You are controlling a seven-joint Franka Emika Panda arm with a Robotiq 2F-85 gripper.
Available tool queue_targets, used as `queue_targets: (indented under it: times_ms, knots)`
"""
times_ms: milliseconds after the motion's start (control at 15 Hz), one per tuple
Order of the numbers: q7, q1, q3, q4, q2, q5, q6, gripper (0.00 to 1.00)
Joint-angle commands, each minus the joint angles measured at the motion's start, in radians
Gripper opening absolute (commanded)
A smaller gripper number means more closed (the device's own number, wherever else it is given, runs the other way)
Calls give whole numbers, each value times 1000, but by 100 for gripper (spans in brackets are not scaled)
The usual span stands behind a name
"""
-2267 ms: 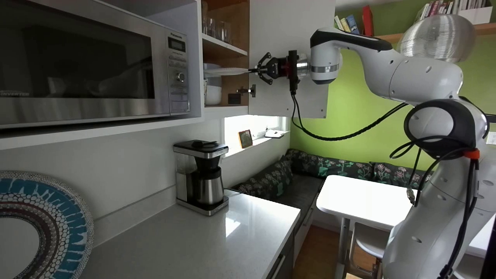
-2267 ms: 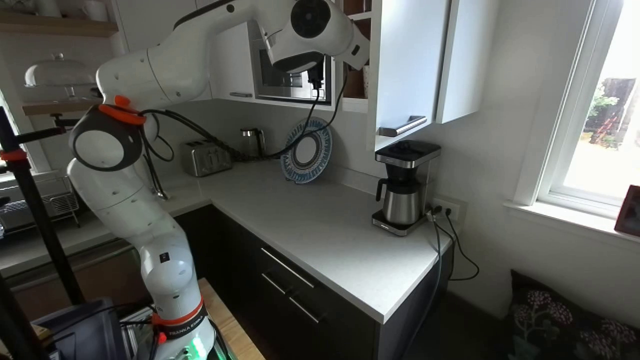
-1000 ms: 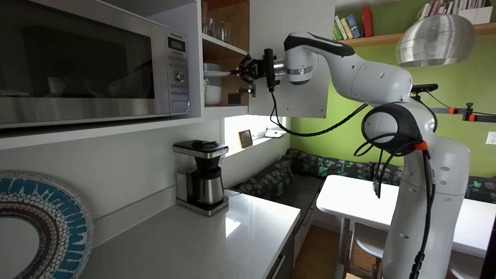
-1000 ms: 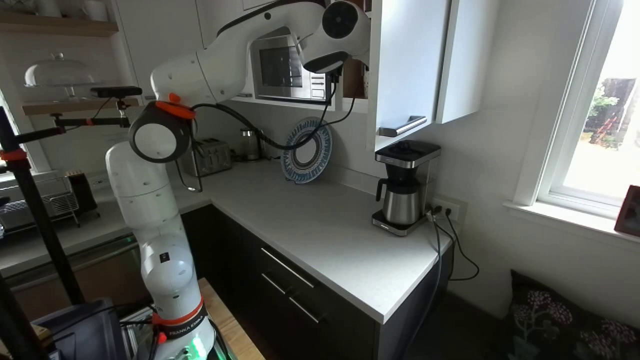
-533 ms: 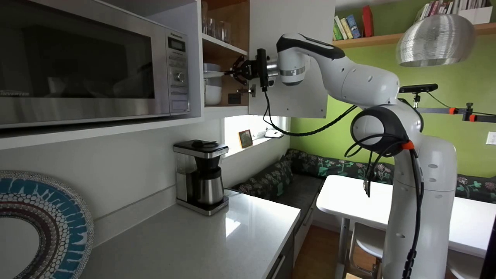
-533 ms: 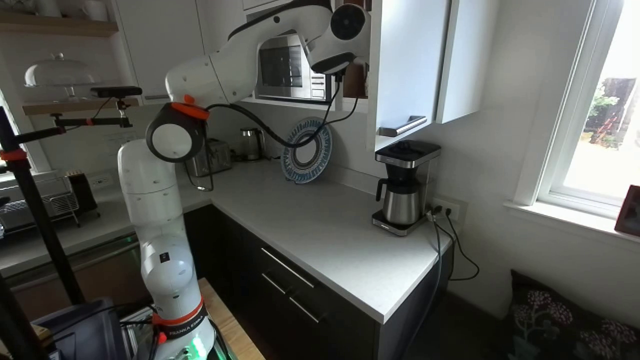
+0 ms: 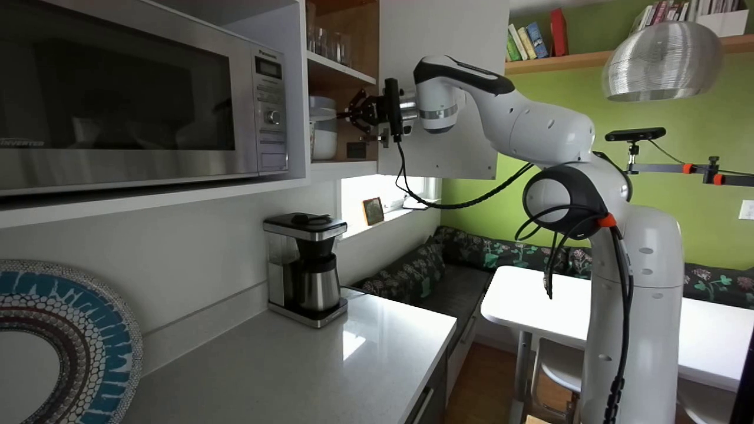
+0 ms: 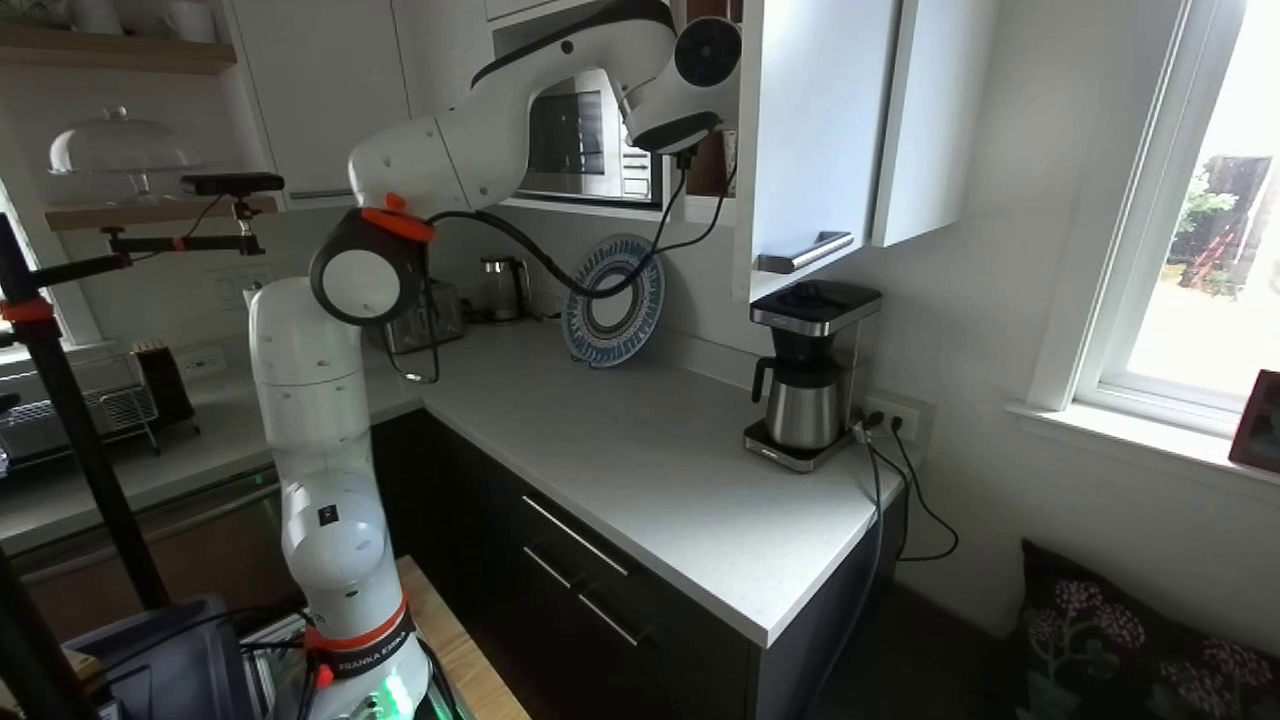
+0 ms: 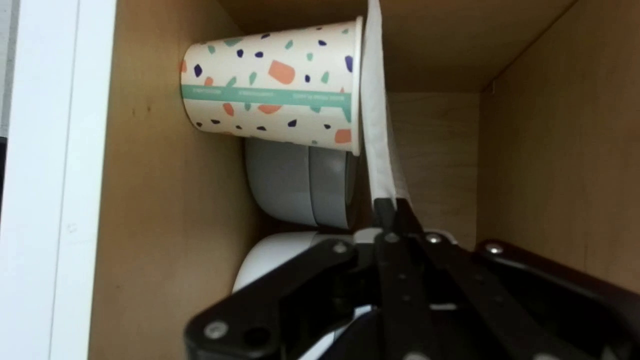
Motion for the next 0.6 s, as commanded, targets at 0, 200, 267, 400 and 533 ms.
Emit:
queue_targets:
  times_ms: [0,200,267,400,533]
  knots:
    - [16,-12,-8,7,2,5,-57,26]
    - [17,-15,-15,12,-4,-4,-69,40]
    - [18,-16,-18,11,-9,-13,-73,49]
    - [21,-18,-25,9,-24,-30,-75,65]
    - [32,-20,-30,1,-41,-45,-78,78]
